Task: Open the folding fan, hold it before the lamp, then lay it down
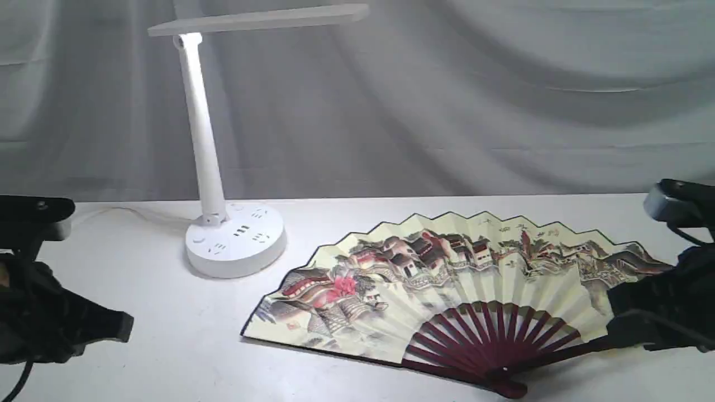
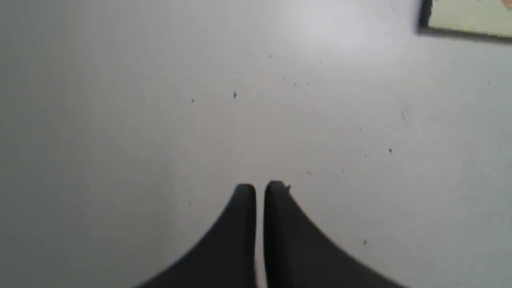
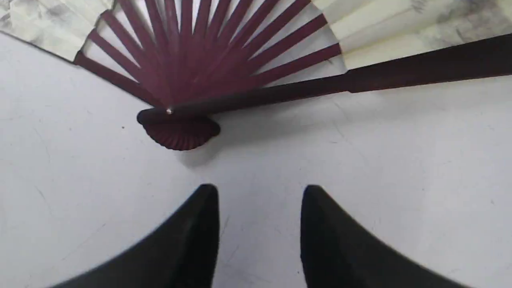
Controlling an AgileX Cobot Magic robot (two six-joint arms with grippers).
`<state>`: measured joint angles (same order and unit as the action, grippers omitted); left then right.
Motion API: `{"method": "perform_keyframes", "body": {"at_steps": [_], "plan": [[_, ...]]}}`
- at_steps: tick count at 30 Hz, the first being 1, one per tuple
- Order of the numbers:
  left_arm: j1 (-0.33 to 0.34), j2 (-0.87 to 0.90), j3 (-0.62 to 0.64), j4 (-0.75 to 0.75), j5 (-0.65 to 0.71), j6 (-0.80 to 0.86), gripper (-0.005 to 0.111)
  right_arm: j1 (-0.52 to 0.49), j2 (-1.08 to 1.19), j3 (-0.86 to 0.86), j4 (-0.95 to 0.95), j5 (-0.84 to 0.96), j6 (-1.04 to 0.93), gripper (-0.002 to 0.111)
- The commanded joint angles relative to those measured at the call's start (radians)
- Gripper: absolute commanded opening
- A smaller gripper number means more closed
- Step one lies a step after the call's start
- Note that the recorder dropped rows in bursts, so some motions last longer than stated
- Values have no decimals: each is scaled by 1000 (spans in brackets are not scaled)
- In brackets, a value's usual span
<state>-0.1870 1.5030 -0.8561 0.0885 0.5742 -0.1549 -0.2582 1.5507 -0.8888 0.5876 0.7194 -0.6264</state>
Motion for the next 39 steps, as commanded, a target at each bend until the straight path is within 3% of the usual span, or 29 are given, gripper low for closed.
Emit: {"method": "perform_keyframes", "body": {"at_steps": [1, 8, 15, 19, 23, 28, 39], "plan": [[2, -16, -38, -59, 97, 92, 0, 28, -10, 2, -110, -7, 106, 30], [2, -86, -39, -59, 108, 105, 0, 28, -10, 2, -458, 10, 438, 21], [72, -123, -39, -66, 114, 98, 0, 28, -92, 2, -469, 17, 444, 0], [131, -121, -39, -108, 109, 107, 0, 28, -176, 2, -423, -7, 458, 0], [129, -121, -39, -77, 109, 107, 0, 28, -223, 2, -402, 6, 424, 0], [129, -121, -39, -35, 126, 104, 0, 28, -236, 2, -505, 74, 439, 0], [129, -153, -39, -48, 158, 133, 0, 28, -258, 4, -499, 40, 454, 0]]}}
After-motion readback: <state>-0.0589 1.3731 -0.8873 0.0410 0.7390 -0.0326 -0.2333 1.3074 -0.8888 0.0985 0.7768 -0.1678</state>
